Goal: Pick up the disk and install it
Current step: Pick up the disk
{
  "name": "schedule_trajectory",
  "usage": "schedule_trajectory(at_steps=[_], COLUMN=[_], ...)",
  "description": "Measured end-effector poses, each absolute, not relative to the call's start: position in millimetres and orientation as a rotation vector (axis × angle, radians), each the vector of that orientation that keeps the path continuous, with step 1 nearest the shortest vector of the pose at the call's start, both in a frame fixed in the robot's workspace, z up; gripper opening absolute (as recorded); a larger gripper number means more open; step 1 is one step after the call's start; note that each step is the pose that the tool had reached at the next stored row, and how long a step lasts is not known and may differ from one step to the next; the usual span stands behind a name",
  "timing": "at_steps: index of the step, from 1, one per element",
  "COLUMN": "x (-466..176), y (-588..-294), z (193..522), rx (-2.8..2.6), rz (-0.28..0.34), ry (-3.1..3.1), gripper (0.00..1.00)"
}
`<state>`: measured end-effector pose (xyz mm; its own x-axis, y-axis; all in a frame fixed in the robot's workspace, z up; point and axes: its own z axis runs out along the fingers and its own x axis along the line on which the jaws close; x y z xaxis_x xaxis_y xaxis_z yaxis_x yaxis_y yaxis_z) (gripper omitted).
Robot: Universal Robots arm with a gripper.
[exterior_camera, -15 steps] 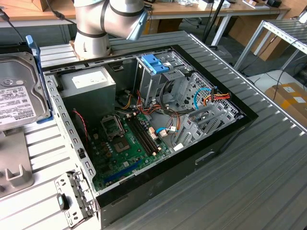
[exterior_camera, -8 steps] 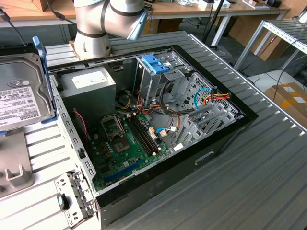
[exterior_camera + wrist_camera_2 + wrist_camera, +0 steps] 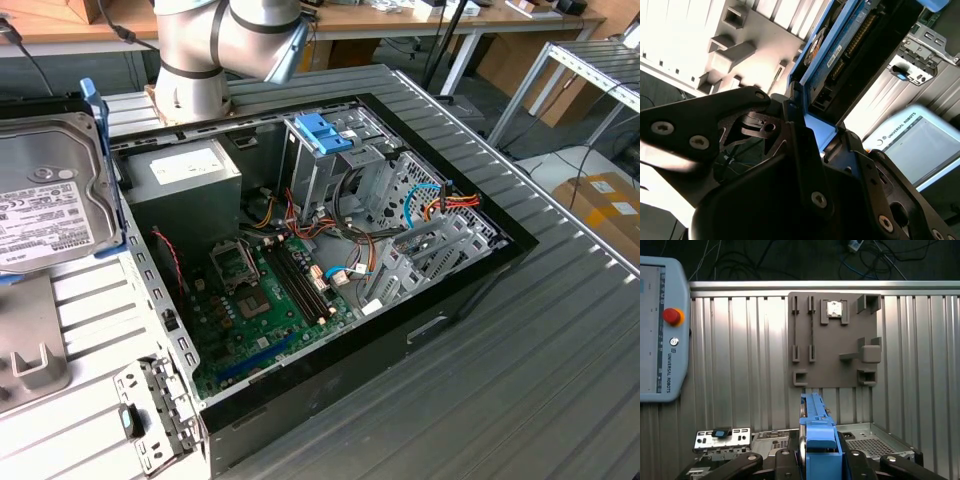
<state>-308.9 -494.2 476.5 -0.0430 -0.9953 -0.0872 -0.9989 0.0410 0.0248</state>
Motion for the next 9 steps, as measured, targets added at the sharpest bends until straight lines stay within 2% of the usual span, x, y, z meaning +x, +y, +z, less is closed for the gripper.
schedule_trajectory(at_steps=[9], x=[-302.3], y=[-496.4], z=[475.5], rx=[-2.141], rz=[0.121], ry=[2.233], gripper=[0.37])
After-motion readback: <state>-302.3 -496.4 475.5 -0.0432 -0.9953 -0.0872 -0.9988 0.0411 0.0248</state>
